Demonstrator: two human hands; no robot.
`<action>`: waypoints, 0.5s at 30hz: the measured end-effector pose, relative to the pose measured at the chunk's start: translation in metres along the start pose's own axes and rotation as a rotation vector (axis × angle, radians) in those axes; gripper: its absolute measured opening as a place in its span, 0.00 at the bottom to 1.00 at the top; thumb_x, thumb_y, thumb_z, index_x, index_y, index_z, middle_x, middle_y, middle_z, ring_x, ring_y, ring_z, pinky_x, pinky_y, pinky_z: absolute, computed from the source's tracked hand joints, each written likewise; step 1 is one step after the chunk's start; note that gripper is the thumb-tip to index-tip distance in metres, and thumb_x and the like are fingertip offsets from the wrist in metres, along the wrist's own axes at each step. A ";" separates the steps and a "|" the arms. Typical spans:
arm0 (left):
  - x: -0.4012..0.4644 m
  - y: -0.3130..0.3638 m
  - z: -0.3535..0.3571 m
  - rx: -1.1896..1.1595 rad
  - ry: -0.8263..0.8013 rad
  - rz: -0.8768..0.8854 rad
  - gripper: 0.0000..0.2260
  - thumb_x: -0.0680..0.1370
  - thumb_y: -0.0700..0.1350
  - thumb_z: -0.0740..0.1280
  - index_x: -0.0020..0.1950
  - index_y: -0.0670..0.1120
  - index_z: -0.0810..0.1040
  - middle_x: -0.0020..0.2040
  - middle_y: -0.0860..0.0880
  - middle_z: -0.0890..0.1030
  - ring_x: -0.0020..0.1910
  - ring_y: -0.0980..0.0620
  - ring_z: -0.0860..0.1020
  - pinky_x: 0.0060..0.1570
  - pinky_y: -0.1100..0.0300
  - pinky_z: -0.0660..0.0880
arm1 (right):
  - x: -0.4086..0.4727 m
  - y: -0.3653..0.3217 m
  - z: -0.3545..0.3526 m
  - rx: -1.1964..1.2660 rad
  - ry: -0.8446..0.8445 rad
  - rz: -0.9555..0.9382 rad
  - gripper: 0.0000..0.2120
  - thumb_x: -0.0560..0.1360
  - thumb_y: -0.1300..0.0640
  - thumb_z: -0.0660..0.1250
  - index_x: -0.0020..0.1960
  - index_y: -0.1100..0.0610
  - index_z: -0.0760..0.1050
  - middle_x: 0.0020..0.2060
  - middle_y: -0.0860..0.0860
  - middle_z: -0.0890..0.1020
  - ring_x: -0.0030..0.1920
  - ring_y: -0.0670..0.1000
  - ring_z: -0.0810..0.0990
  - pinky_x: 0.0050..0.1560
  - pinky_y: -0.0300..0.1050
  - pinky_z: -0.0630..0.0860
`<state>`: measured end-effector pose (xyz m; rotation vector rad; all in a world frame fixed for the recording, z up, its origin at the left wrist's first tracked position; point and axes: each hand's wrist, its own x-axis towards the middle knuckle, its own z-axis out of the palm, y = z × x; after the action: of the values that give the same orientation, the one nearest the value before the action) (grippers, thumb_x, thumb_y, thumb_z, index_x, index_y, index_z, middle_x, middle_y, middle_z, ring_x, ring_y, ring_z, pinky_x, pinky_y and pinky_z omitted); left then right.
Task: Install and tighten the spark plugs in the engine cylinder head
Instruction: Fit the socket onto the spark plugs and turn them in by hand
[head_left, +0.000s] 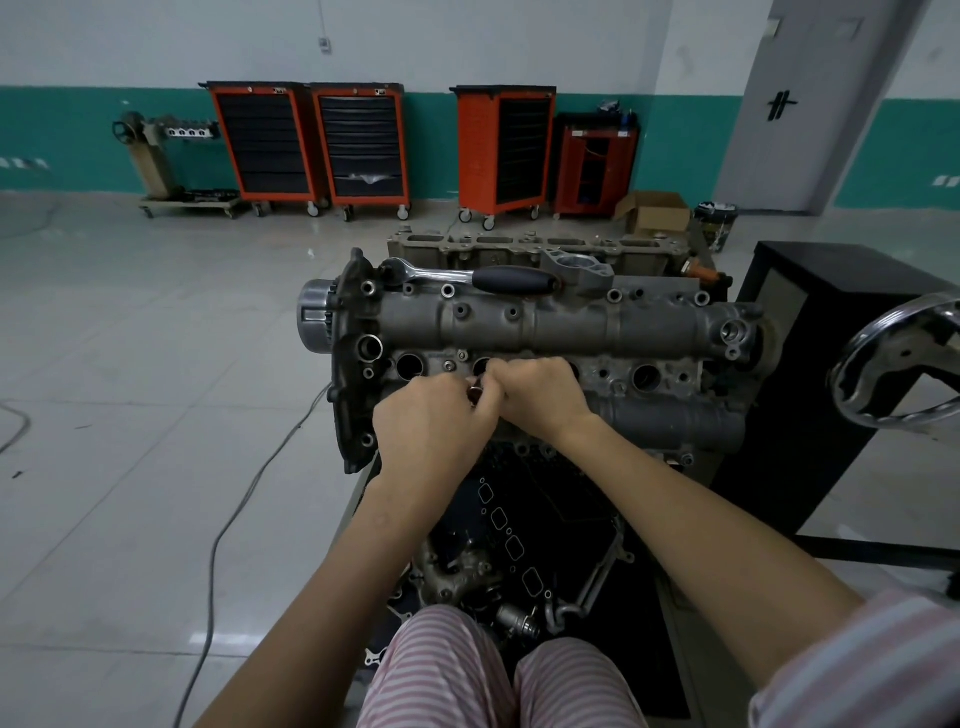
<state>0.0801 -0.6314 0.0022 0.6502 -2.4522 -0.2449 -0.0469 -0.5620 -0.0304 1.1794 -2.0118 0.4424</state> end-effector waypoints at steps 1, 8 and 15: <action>0.000 0.000 0.001 0.015 0.004 0.004 0.23 0.78 0.58 0.56 0.27 0.48 0.63 0.25 0.53 0.67 0.27 0.51 0.69 0.24 0.62 0.54 | 0.000 0.000 0.000 0.020 0.009 0.000 0.12 0.63 0.57 0.76 0.29 0.59 0.74 0.19 0.52 0.75 0.18 0.54 0.74 0.21 0.36 0.65; -0.002 -0.003 0.004 0.010 0.023 0.153 0.11 0.75 0.54 0.61 0.50 0.48 0.73 0.45 0.51 0.77 0.39 0.49 0.77 0.27 0.60 0.56 | 0.001 0.001 0.000 0.025 -0.106 0.067 0.10 0.68 0.56 0.69 0.39 0.63 0.75 0.27 0.58 0.79 0.26 0.59 0.78 0.27 0.43 0.63; -0.006 -0.003 0.001 -0.052 -0.008 0.087 0.22 0.76 0.64 0.56 0.28 0.51 0.60 0.25 0.55 0.66 0.27 0.53 0.66 0.24 0.62 0.53 | 0.001 -0.001 -0.001 -0.013 -0.058 0.041 0.11 0.59 0.60 0.78 0.32 0.61 0.75 0.20 0.54 0.76 0.19 0.56 0.75 0.22 0.37 0.66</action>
<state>0.0846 -0.6309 -0.0024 0.5195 -2.4669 -0.2758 -0.0463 -0.5623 -0.0292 1.1571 -2.0883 0.4193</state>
